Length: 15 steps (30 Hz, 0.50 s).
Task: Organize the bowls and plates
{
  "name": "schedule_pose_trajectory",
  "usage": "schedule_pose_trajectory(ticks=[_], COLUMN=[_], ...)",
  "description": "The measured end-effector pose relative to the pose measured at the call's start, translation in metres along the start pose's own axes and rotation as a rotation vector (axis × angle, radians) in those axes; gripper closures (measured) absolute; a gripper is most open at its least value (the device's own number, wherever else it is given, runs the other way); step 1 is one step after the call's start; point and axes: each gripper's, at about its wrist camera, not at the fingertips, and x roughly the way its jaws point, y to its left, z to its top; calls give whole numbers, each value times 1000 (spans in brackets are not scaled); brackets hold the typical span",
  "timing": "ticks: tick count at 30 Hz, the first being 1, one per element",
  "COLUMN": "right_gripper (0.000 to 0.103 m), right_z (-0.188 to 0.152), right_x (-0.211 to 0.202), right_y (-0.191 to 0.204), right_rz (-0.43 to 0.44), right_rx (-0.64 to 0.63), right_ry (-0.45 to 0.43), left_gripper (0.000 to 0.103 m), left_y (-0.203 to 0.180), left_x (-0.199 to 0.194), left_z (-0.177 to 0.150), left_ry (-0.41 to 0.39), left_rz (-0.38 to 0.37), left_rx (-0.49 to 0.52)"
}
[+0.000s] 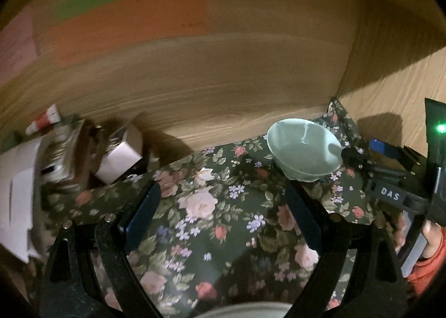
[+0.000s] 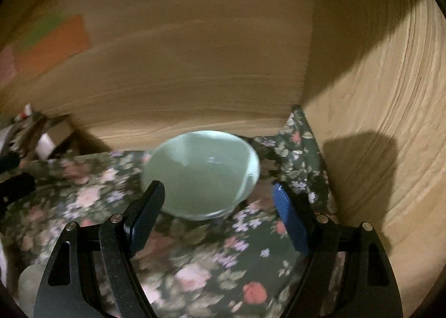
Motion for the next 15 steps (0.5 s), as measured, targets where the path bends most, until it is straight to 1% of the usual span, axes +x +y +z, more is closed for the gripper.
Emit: schedule_pose_trajectory(ticks=[1, 3, 5, 7, 11, 12, 14, 15], right_gripper=[26, 26, 31, 42, 53, 56, 58, 62], right_z=[0, 0, -1, -2, -6, -7, -6, -6], right_x=[6, 18, 30, 43, 64, 67, 70, 72], right_y=[-4, -11, -18, -24, -29, -28, -27, -25], right_rz=[-12, -9, 3, 9, 29, 38, 48, 57], right_rx=[9, 32, 58, 69, 85, 87, 85, 81], right_ry=[3, 26, 53, 88, 151, 160, 166, 172], left_gripper=[12, 12, 12, 12, 12, 12, 12, 12], left_y=[-2, -6, -9, -10, -12, -12, -13, -13], left_x=[7, 22, 33, 44, 56, 59, 62, 64], left_z=[1, 1, 2, 1, 2, 2, 2, 2], left_ry=[4, 22, 38, 51, 69, 73, 78, 81], left_rz=[4, 11, 12, 11, 4, 3, 1, -1], left_rx=[8, 23, 31, 31, 34, 36, 36, 34])
